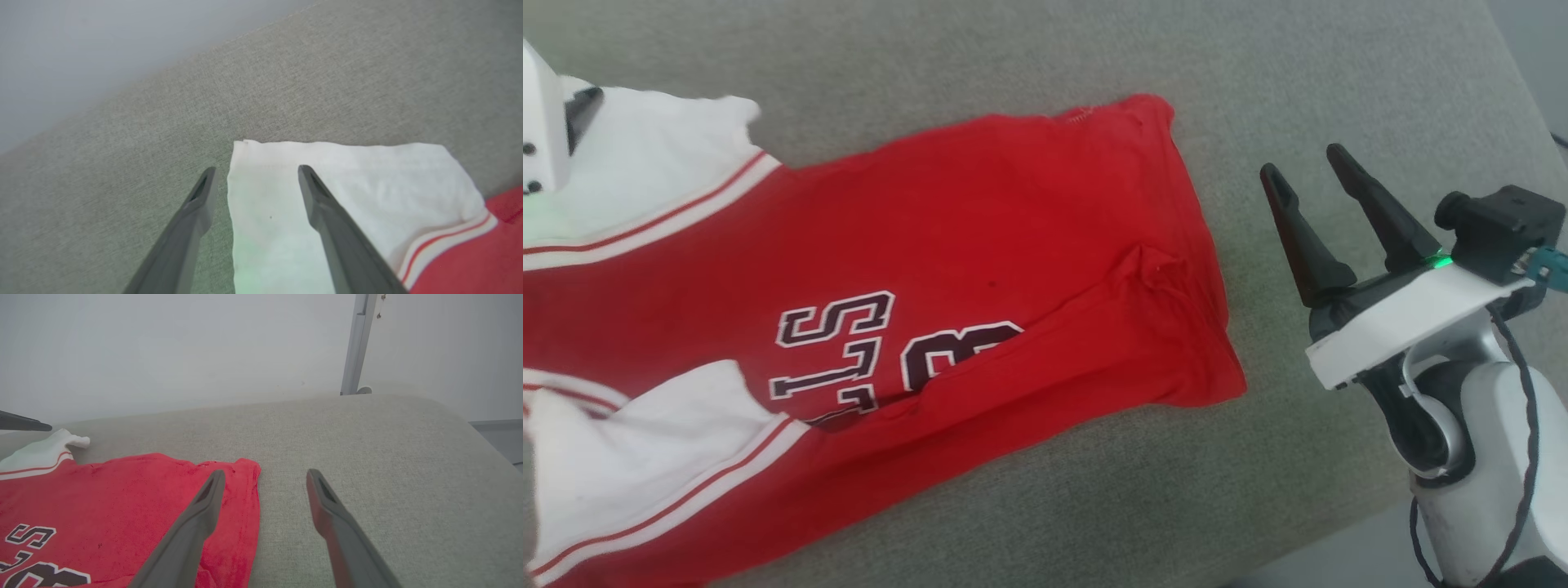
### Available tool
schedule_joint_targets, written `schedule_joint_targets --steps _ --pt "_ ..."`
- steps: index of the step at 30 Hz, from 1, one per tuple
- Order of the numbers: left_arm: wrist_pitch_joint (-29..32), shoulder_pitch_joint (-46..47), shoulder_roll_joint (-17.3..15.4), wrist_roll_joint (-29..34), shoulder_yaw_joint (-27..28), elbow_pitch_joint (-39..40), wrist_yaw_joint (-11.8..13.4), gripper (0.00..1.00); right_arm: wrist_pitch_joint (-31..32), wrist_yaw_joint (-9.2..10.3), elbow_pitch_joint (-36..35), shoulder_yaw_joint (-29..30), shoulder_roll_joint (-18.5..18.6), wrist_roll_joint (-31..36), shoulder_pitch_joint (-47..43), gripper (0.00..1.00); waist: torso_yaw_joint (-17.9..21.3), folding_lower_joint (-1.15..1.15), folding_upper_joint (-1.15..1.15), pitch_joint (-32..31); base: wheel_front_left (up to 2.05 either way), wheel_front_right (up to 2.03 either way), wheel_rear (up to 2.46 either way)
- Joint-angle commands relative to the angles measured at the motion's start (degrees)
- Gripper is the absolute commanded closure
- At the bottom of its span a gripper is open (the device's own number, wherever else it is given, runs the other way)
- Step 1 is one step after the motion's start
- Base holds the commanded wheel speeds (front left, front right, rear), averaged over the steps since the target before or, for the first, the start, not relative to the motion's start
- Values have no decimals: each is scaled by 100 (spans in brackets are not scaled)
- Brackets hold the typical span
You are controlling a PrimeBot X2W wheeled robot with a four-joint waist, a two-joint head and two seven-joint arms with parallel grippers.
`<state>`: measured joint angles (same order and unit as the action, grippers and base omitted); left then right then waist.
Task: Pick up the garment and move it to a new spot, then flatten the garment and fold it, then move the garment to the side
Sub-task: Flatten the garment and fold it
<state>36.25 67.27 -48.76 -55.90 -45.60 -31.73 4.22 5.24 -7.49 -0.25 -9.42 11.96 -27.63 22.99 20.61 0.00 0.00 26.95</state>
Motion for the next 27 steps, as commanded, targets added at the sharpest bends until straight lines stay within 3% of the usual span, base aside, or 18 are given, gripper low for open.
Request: schedule_joint_targets --steps 1,4,9,10,11,14,20,27 --pt "41 89 30 17 8 -124 -4 0 10 0 12 -51 11 -10 78 0 148 0 0 177 0 0 0" --pt "174 251 127 83 -66 -528 -33 0 54 0 68 -95 40 -67 146 0 181 0 0 278 0 0 0" --pt "751 168 304 -75 -160 -1330 208 0 320 0 69 -208 98 -191 249 0 181 0 0 373 0 0 0" --pt "1005 112 355 -126 -228 -1437 183 8 418 0 64 -227 114 -230 273 0 171 0 0 388 0 0 0" --pt "1222 48 408 -210 -263 -1525 185 96 512 0 50 -259 149 -252 305 0 158 0 0 394 0 0 0" --pt "1504 70 561 -312 -310 -1546 153 100 836 -1 33 -267 193 -375 429 0 81 0 0 432 0 0 0" --pt "1352 333 788 -214 -343 -1462 72 100 1671 0 229 -350 330 -441 1016 0 -156 0 0 511 0 0 0" --pt "1146 641 1166 -123 -373 -1473 -2 100 2719 0 1060 -624 519 -553 2036 0 -512 0 0 648 0 0 0"
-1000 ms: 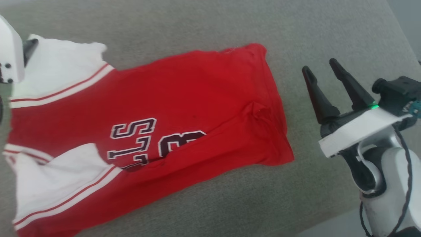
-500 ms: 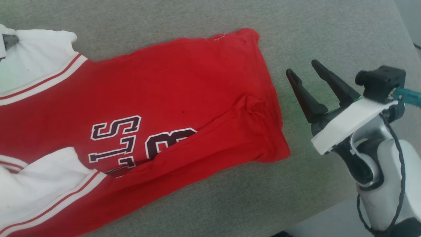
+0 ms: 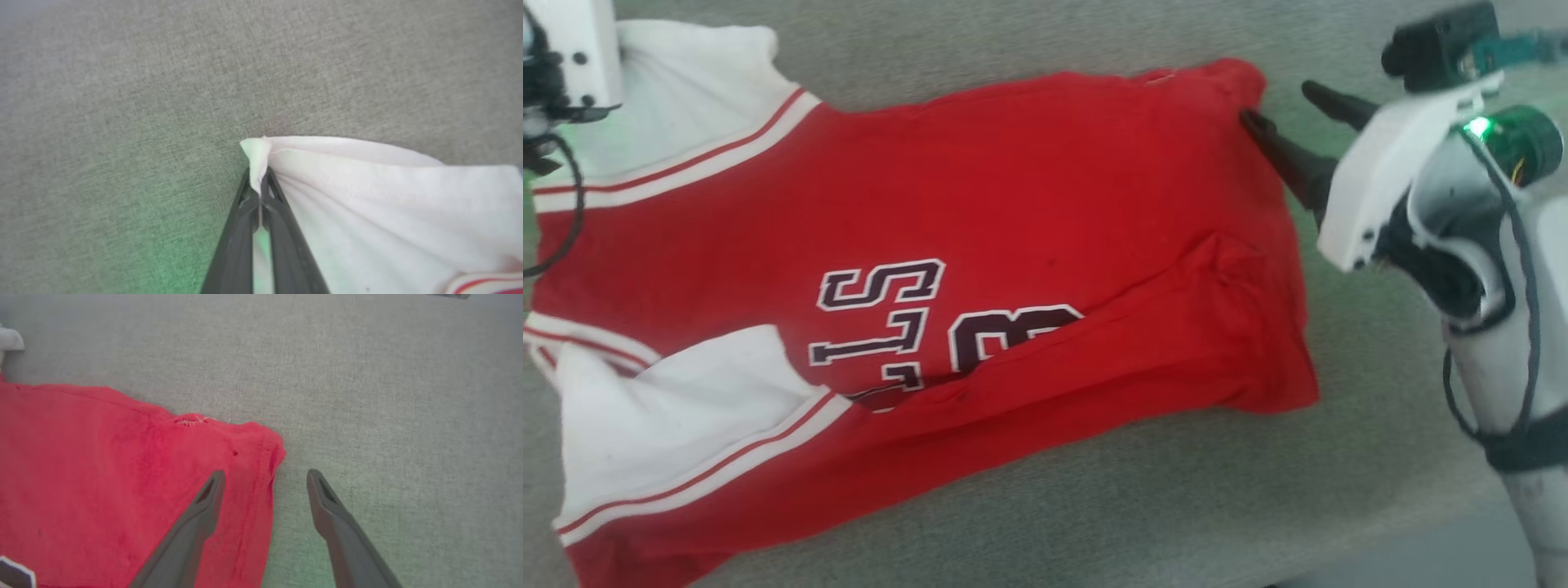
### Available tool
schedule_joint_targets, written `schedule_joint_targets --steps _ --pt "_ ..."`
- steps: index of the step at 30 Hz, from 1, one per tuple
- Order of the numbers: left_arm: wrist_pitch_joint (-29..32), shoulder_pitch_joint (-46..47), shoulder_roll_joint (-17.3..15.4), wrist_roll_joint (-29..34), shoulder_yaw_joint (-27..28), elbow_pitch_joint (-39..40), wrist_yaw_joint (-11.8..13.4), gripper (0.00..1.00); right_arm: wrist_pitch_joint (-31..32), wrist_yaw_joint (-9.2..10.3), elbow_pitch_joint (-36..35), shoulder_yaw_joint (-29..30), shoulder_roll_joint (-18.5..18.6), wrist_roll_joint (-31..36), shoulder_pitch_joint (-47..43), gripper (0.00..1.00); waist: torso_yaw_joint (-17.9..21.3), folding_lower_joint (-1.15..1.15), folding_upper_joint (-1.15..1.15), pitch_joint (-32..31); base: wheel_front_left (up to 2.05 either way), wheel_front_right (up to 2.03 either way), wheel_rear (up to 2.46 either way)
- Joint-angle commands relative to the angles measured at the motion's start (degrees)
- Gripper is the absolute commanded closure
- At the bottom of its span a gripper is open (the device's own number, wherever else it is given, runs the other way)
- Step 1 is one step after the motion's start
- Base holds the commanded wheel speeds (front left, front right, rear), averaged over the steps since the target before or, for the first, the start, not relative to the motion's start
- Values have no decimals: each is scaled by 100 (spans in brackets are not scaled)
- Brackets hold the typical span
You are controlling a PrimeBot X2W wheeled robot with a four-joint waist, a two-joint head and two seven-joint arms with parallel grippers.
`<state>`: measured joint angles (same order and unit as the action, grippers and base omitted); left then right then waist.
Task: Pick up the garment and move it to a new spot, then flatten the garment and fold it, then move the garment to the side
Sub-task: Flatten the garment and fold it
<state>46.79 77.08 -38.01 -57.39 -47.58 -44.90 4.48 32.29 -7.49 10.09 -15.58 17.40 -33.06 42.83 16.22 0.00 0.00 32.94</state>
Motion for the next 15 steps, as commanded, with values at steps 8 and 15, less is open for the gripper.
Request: schedule_joint_targets --steps 8,15 --pt "-169 -91 460 91 -215 -352 -170 100 1209 0 1388 -562 -79 -180 889 0 -336 0 0 130 0 0 0" --pt "-449 9 649 113 -212 -525 -323 100 1990 -1 1988 -954 -61 -383 1104 100 -481 0 0 102 0 0 0"
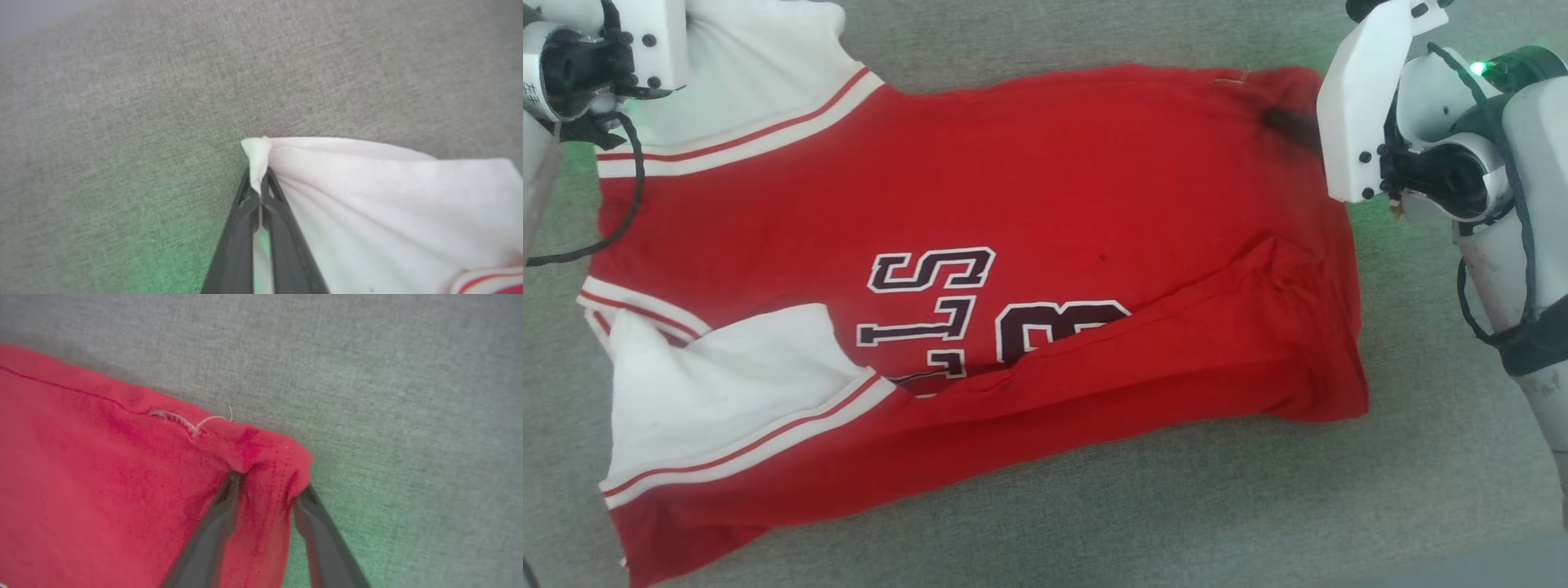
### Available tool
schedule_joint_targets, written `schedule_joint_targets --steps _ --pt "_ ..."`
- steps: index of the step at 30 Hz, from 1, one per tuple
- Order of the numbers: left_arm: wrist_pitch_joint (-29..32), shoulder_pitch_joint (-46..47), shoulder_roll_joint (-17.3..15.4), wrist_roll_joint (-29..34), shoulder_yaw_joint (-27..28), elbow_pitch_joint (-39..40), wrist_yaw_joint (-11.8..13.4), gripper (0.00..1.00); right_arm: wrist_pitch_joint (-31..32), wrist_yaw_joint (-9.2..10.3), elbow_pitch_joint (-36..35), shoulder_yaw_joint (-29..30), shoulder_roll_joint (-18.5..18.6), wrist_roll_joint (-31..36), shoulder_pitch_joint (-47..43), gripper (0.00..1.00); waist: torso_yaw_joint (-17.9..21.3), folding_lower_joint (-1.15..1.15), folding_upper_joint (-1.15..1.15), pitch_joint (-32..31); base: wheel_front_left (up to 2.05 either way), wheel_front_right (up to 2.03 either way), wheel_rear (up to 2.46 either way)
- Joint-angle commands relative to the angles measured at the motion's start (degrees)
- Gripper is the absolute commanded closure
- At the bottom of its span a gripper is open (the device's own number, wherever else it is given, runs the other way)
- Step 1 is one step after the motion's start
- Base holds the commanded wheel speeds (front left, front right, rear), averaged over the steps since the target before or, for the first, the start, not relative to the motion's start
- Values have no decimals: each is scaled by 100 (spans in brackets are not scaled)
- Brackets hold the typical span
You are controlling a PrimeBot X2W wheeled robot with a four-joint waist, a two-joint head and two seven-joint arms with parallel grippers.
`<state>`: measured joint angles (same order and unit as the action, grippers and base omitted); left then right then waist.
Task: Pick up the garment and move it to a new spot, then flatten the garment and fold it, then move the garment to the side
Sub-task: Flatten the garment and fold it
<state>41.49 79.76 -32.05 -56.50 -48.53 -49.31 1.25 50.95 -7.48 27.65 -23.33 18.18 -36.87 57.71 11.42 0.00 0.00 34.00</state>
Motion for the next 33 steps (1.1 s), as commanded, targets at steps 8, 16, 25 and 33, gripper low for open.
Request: schedule_joint_targets --steps 8,16,25,33 --pt "-56 -131 239 -162 20 -259 -211 100 -251 1 35 -128 253 -83 -355 100 -251 0 0 -342 0 0 0" --pt "292 -231 279 -300 -23 -8 -322 100 -667 0 -571 91 650 -353 -845 100 -598 0 0 -878 0 0 0" --pt "763 -851 -62 -498 -79 1254 105 100 -505 0 -1421 497 1039 -511 -1746 100 -943 0 0 -1407 0 0 0" --pt "1241 -1798 -788 -693 -109 3478 947 100 7 0 -2206 1116 1207 -514 -2652 100 -1165 0 0 -1695 0 0 0"
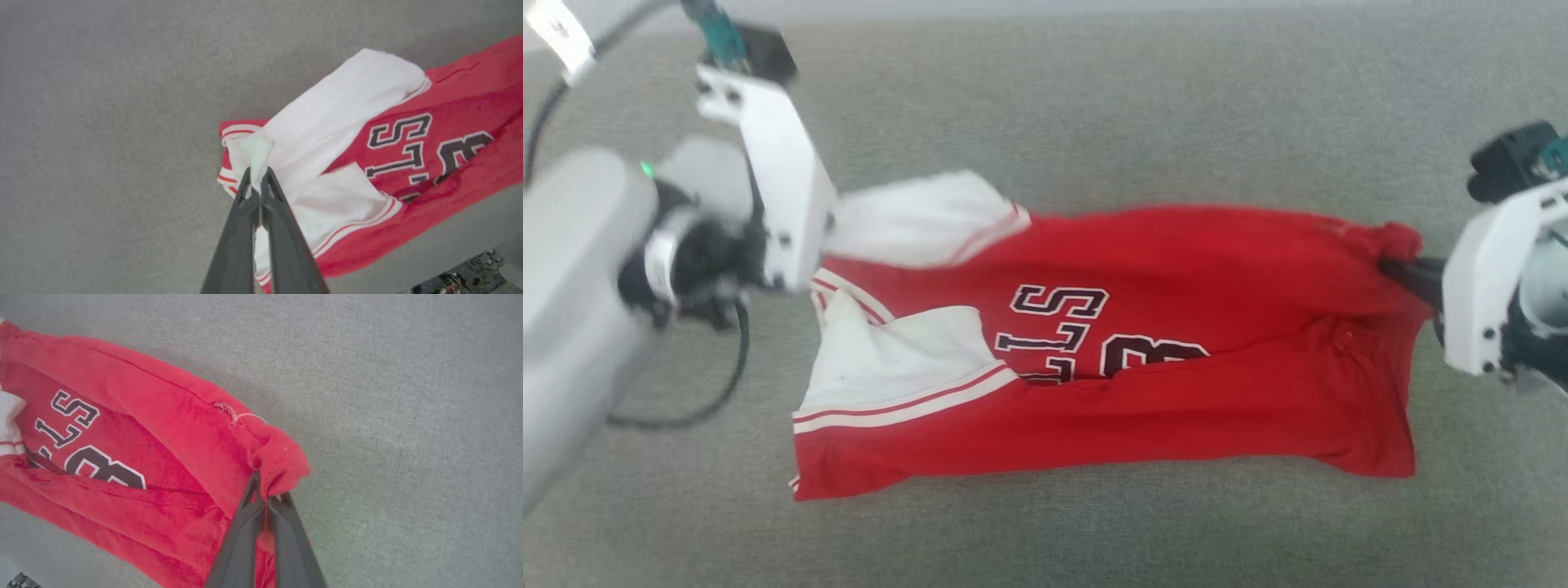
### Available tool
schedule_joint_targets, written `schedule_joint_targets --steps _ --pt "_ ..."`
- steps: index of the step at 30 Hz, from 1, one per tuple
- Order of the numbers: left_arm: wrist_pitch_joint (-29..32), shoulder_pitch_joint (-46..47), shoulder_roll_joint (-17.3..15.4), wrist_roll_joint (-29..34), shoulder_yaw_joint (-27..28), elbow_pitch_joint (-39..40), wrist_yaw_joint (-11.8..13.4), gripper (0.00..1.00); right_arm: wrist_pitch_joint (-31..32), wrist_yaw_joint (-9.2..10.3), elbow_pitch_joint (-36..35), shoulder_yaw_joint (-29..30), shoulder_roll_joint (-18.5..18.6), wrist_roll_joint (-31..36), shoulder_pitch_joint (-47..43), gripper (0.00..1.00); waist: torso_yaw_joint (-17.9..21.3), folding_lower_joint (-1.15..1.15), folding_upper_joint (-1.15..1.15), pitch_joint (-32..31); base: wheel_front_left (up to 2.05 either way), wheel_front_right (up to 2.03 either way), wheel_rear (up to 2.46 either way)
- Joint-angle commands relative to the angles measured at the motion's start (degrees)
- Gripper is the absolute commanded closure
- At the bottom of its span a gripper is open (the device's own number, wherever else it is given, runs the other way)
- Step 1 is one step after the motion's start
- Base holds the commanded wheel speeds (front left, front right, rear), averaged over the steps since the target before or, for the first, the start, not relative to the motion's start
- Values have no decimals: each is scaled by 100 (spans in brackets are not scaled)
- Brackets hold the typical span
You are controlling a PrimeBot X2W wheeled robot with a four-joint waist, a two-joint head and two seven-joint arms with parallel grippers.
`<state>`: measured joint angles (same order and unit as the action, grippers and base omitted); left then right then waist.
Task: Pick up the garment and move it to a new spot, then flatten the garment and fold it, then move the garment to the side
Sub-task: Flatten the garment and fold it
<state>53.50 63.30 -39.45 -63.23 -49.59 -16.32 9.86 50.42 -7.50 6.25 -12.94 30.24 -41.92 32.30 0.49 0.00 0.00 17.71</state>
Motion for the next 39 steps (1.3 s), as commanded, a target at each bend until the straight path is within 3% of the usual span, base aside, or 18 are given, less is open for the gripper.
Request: schedule_joint_targets --steps 1,5,9,12,17,18,19,20,21,29,34,39 --pt "93 -277 -160 -41 -6 484 219 100 152 2 -173 162 3 -7 -261 100 -100 0 0 -87 0 0 0" --pt "246 -788 -589 -89 -57 1568 721 100 433 1 -577 545 -58 76 -785 100 -164 0 0 -129 0 0 0" --pt "258 -1240 -869 -168 -98 2200 1064 100 627 1 -807 881 -238 200 -1254 100 -193 0 0 -130 0 0 0" --pt "189 -1576 -941 -300 -125 2247 1198 100 725 1 -841 999 -411 326 -1467 100 -179 0 0 -125 0 0 0" --pt "-122 -1965 -799 -377 -134 1870 1182 100 698 1 -657 942 -686 464 -1554 100 -114 0 0 -112 0 0 0" --pt "-206 -2022 -746 -415 -106 1732 1193 100 647 1 -605 936 -738 487 -1514 71 -102 0 0 -112 0 0 0" --pt "-289 -2081 -709 -411 -116 1630 1133 90 610 1 -555 914 -759 516 -1475 4 -91 0 0 -116 0 0 0" --pt "-410 -2097 -667 -360 -121 1536 1032 39 589 1 -505 880 -783 514 -1450 0 -81 0 0 -122 0 0 0" --pt "-537 -2121 -595 -390 -80 1421 982 0 570 1 -471 858 -807 508 -1438 0 -77 0 0 -130 0 0 0" --pt "-1643 -2330 -376 -317 217 899 525 0 268 1 -373 796 -810 423 -1513 0 -61 0 0 -302 0 0 0" --pt "-2817 -2554 -392 10 393 855 125 0 84 1 -412 940 -797 410 -1671 0 -94 0 0 -418 0 0 0" --pt "-4024 -2940 -425 278 606 843 -50 0 -19 1 -319 1195 -783 470 -1806 0 -164 0 0 -491 0 0 0"
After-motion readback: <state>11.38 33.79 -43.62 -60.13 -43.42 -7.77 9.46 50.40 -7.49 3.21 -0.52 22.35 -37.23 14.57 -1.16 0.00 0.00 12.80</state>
